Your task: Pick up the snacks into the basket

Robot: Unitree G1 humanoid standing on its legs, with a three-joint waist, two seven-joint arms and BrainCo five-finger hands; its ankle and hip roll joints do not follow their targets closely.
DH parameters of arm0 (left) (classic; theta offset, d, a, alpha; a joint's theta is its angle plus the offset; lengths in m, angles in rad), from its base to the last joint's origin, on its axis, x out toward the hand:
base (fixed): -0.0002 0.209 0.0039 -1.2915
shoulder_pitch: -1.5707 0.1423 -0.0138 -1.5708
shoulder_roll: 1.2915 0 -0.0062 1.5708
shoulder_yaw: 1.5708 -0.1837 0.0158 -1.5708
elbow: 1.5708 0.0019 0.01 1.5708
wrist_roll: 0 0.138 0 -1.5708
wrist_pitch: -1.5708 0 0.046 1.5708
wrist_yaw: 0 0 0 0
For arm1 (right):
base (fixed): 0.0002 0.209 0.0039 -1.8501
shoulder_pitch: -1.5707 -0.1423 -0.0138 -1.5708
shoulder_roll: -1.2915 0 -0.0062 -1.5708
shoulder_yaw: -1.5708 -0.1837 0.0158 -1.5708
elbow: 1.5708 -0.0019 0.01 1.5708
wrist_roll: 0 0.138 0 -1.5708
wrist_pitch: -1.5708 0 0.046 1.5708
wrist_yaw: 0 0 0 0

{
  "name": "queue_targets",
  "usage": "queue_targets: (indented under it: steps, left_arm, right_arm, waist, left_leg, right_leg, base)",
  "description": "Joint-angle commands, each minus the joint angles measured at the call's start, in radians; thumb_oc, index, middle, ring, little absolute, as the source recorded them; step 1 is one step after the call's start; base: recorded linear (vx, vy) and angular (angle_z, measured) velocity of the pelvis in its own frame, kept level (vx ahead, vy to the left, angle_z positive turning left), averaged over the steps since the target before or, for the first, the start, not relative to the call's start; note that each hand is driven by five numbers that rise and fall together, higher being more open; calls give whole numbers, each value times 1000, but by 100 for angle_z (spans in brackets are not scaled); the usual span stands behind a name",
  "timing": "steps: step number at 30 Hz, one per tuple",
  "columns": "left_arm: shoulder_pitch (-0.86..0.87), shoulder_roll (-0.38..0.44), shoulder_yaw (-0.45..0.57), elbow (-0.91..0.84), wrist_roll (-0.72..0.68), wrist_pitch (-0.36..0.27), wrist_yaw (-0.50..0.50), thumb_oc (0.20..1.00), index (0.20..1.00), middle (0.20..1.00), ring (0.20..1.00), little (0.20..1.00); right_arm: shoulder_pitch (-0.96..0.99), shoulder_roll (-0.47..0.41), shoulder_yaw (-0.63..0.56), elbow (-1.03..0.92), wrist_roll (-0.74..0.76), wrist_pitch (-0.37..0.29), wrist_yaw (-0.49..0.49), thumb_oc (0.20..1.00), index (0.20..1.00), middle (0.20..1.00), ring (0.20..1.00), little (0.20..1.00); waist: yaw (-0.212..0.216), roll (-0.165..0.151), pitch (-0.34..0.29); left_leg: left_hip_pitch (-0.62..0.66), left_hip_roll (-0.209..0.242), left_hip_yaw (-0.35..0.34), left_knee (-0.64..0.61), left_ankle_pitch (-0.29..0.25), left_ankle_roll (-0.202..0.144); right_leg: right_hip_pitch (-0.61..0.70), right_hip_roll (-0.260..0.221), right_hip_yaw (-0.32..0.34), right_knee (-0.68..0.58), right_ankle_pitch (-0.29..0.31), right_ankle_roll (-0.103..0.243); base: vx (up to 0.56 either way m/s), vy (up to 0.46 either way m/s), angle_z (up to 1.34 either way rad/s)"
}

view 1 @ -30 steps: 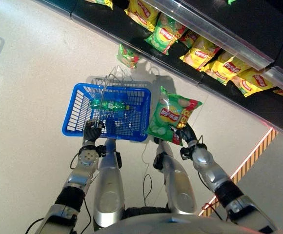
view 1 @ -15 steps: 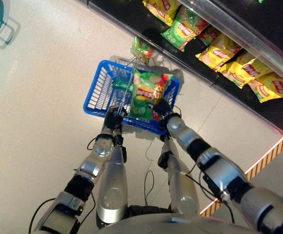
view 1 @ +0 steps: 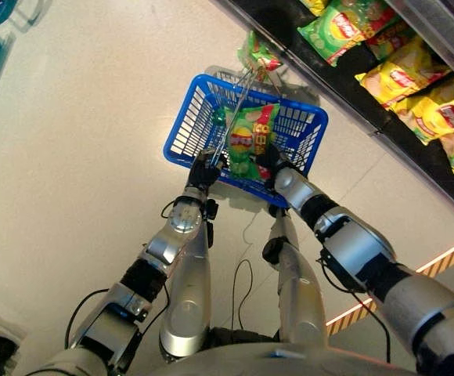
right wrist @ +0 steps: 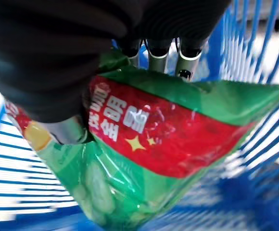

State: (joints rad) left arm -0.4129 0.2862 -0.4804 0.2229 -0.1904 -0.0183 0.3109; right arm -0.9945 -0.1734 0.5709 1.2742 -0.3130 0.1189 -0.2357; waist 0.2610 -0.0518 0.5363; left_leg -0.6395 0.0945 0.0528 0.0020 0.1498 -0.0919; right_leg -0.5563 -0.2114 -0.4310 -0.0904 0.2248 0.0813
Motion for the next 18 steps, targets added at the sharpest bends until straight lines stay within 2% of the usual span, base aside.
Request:
queue_targets:
  steps: [1,4,5,6,7,13,15,16,17,18]
  left_arm:
    - [-63,-54,-61,-312,-5,-133,-27,200,200,200,200,200]
    - [-76,-61,-57,-305,0,-128,-23,200,200,200,200,200]
    - [-77,-62,-56,-303,0,-128,-20,200,200,200,200,200]
    - [-77,-62,-56,-303,0,-128,-20,200,200,200,200,200]
    - [-78,-64,-52,-299,-3,-125,-17,200,200,200,200,200]
    - [-77,-77,-37,-257,-10,-119,21,200,200,200,200,200]
    - [-79,-81,-27,-220,-19,-118,47,200,200,200,200,200]
    - [-92,-71,-23,-194,-20,-108,54,200,200,200,200,200]
    - [-76,-65,-6,-142,-19,-110,88,200,200,200,200,200]
    - [-76,-65,-7,-141,-19,-111,89,200,200,200,200,200]
  right_arm:
    - [-23,8,40,64,-55,6,7,200,200,200,200,200]
    - [-21,-15,25,67,-38,6,-5,200,200,200,200,200]
    - [-19,-17,15,66,-25,7,-12,664,664,664,664,664]
    - [-19,-17,15,66,-25,7,-13,664,664,664,664,664]
    - [-11,-19,-1,62,-1,3,-23,1000,1000,1000,1000,1000]
    - [8,1,-61,37,116,-16,-61,1000,1000,1000,1000,1000]
    - [32,26,-130,11,265,-39,-81,1000,1000,1000,1000,1000]
    - [29,43,-156,-26,319,-18,-82,1000,1000,1000,1000,1000]
    - [16,54,-186,-61,419,-108,-94,1000,1000,1000,1000,1000]
    - [15,55,-186,-59,420,-110,-94,1000,1000,1000,1000,1000]
  waist:
    - [27,94,-16]
    - [26,95,-16]
    - [27,96,-16]
    - [27,96,-16]
    - [26,96,-16]
    - [15,88,-16]
    - [8,87,-16]
    - [0,82,-16]
    - [-4,77,-16]
    - [-4,77,-16]
  left_leg:
    - [3,-26,1,-89,21,-14]
    - [0,-30,3,-89,18,-9]
    - [1,-30,4,-89,18,-7]
    - [1,-30,4,-89,18,-7]
    - [8,-32,9,-89,18,-4]
    - [40,-37,17,-85,8,5]
    - [59,-37,19,-87,6,5]
    - [68,-36,21,-88,6,4]
    - [91,-35,26,-88,2,3]
    - [92,-34,27,-88,2,3]
  right_leg:
    - [39,-109,-1,54,27,168]
    - [35,-111,-4,59,22,168]
    - [34,-112,-2,60,20,168]
    - [34,-112,-2,61,20,168]
    - [35,-114,1,65,14,167]
    - [59,-122,13,65,7,165]
    - [74,-124,18,64,6,164]
    - [79,-125,23,64,6,164]
    - [93,-128,27,66,4,163]
    - [94,-128,27,66,4,163]
  base:
    - [22,22,8]
    - [13,27,1]
    - [12,32,0]
    - [8,38,1]
    - [5,36,1]
    - [1,16,0]
    - [0,0,0]
    - [0,0,0]
    - [0,0,0]
    - [0,0,0]
